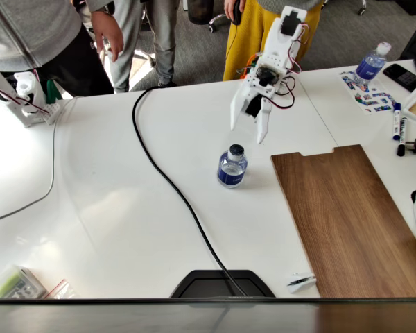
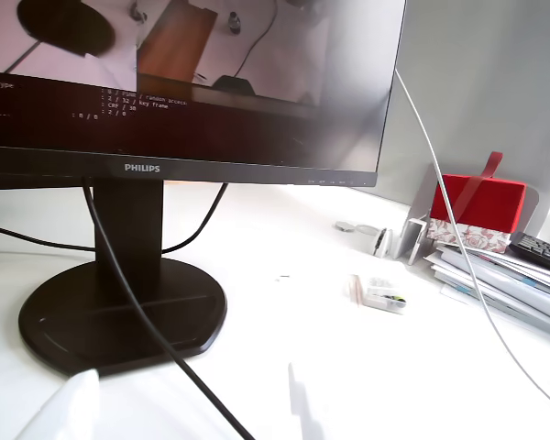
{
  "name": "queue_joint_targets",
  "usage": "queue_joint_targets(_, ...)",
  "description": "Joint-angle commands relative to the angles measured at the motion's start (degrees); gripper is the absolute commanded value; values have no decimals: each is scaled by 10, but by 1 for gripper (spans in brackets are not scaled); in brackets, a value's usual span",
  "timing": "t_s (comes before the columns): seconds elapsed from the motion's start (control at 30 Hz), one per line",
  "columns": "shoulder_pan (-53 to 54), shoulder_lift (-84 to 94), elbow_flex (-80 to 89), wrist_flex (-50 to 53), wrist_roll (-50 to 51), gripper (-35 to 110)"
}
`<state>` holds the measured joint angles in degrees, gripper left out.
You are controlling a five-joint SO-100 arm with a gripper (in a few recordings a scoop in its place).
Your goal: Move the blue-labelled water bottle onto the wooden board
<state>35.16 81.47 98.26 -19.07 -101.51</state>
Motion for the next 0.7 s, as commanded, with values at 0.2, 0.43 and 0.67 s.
queue_joint_targets(0.2,51,-15,4,-70,-33,26)
queue_joint_targets(0.43,38,-60,1,-126,-40,26)
queue_joint_targets(0.67,9,-94,3,-171,-40,26)
